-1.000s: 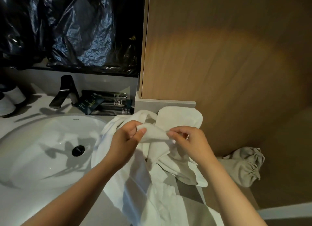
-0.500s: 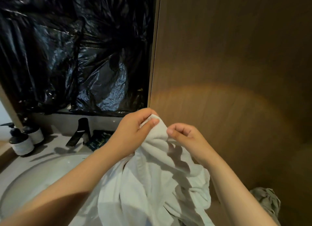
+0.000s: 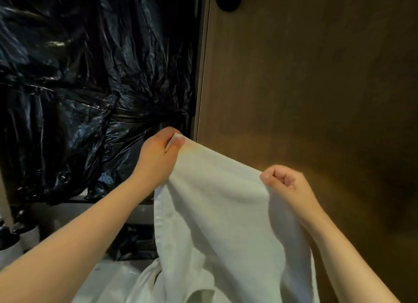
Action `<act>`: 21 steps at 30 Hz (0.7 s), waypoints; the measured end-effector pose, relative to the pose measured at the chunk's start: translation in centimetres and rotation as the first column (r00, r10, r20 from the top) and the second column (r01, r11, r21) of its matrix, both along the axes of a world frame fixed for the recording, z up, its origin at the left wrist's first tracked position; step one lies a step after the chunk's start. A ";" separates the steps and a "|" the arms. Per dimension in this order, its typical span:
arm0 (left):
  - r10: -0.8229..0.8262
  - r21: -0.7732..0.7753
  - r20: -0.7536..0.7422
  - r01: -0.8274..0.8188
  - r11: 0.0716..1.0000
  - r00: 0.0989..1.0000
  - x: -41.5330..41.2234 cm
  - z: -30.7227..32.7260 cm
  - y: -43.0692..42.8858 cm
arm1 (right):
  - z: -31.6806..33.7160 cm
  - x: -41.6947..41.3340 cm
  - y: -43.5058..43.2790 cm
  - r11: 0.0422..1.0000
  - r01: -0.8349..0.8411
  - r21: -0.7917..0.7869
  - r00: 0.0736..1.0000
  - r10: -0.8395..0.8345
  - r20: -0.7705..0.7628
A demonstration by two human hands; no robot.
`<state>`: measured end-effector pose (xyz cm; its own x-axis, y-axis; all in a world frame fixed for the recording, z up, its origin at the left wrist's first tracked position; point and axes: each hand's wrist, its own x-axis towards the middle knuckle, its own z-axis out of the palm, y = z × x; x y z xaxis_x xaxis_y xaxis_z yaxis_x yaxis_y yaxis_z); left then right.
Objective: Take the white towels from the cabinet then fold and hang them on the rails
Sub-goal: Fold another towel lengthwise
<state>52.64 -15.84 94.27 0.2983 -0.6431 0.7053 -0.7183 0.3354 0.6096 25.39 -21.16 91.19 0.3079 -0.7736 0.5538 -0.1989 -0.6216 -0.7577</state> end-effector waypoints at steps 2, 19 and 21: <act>0.014 -0.035 -0.001 -0.014 0.999 1.000 0.2 0.9 -0.1 | 2.6 -0.2 -0.1 0.983 0.116 -0.140 0.989 -0.128 -0.076; 0.167 0.172 -0.030 -0.160 0.972 0.985 2.9 -5.2 -0.9 | -3.0 0.4 -1.1 0.962 0.194 -0.192 0.949 -0.233 -0.213; 0.172 0.121 -0.022 -0.168 0.978 0.985 2.3 -5.1 -0.6 | -2.1 1.2 -0.5 0.967 0.162 -0.198 0.960 -0.201 -0.196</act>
<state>54.98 -16.44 89.20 0.4314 -0.6595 0.6156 -0.7382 0.1342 0.6611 26.55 -21.70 89.08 0.2971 -0.7221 0.6248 -0.4657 -0.6808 -0.5654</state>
